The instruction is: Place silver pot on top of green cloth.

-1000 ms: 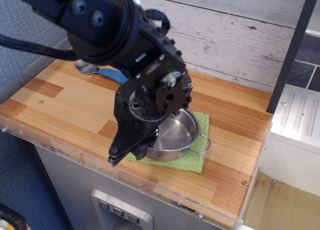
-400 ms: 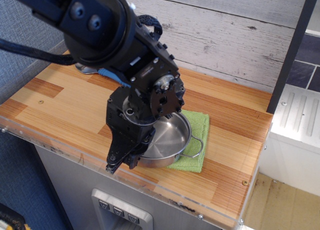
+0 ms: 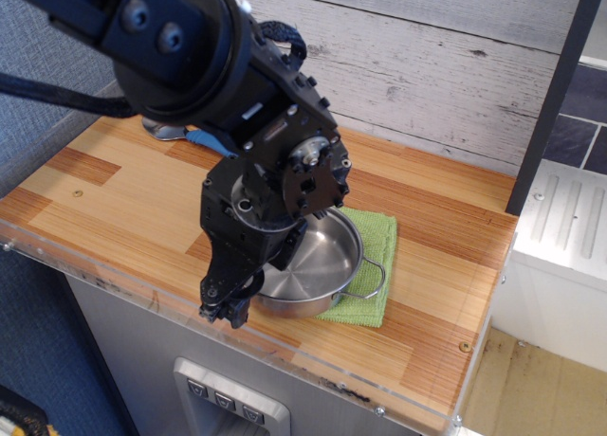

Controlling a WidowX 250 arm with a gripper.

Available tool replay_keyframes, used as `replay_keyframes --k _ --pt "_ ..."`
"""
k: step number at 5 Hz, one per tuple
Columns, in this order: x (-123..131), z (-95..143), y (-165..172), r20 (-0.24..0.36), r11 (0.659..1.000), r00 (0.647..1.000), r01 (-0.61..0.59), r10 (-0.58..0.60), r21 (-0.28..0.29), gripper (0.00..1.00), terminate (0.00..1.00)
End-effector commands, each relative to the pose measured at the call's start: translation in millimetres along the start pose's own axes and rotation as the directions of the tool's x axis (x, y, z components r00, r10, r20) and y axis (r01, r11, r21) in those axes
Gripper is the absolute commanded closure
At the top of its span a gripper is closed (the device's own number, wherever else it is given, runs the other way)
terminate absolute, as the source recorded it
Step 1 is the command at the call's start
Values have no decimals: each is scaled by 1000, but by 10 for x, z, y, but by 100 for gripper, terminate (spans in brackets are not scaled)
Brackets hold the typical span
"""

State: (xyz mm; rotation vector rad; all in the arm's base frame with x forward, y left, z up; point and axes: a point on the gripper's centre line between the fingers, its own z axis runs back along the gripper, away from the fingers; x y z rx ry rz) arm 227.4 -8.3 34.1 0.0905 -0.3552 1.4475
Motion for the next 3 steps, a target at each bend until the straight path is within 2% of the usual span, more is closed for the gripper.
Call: replay_keyframes --k 1,2,3 --pt "45 323 -109 -46 997 999 13 -16 -74 0 0" --pt "140 541 -73 -88 980 996 -21 3 -197 0 0" --pt "140 541 -73 -88 980 996 -21 3 -197 0 0"
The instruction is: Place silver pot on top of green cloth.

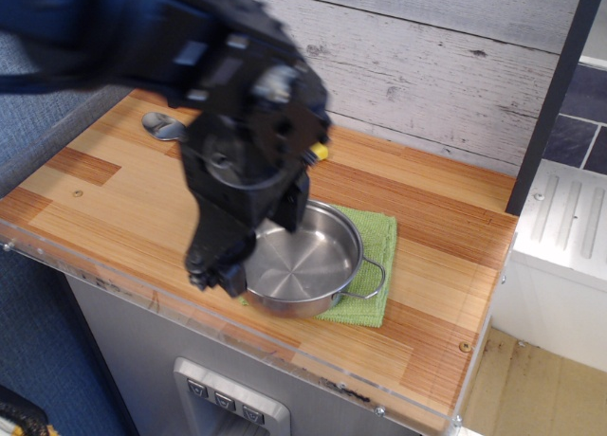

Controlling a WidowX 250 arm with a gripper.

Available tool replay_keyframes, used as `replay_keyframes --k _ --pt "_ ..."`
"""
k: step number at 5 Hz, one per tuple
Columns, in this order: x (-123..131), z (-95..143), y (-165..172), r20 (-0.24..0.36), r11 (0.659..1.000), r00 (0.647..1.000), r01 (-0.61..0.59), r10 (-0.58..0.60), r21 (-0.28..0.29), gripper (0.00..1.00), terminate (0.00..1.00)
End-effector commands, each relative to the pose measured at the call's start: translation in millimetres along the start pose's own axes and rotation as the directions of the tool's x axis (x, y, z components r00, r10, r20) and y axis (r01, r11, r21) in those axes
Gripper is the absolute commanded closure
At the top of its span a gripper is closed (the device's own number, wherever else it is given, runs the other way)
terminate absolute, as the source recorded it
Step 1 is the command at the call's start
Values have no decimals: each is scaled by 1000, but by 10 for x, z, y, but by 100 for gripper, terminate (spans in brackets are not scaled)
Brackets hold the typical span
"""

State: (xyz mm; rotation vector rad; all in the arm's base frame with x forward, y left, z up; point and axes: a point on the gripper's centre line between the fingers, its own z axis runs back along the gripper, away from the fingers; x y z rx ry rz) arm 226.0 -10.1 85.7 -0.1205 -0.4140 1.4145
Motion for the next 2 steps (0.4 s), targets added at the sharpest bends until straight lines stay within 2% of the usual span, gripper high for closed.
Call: replay_keyframes --k 1,2 --pt "4 45 -14 0 1000 1000 -5 5 -17 0 0" --pt "4 45 -14 0 1000 1000 -5 5 -17 0 100"
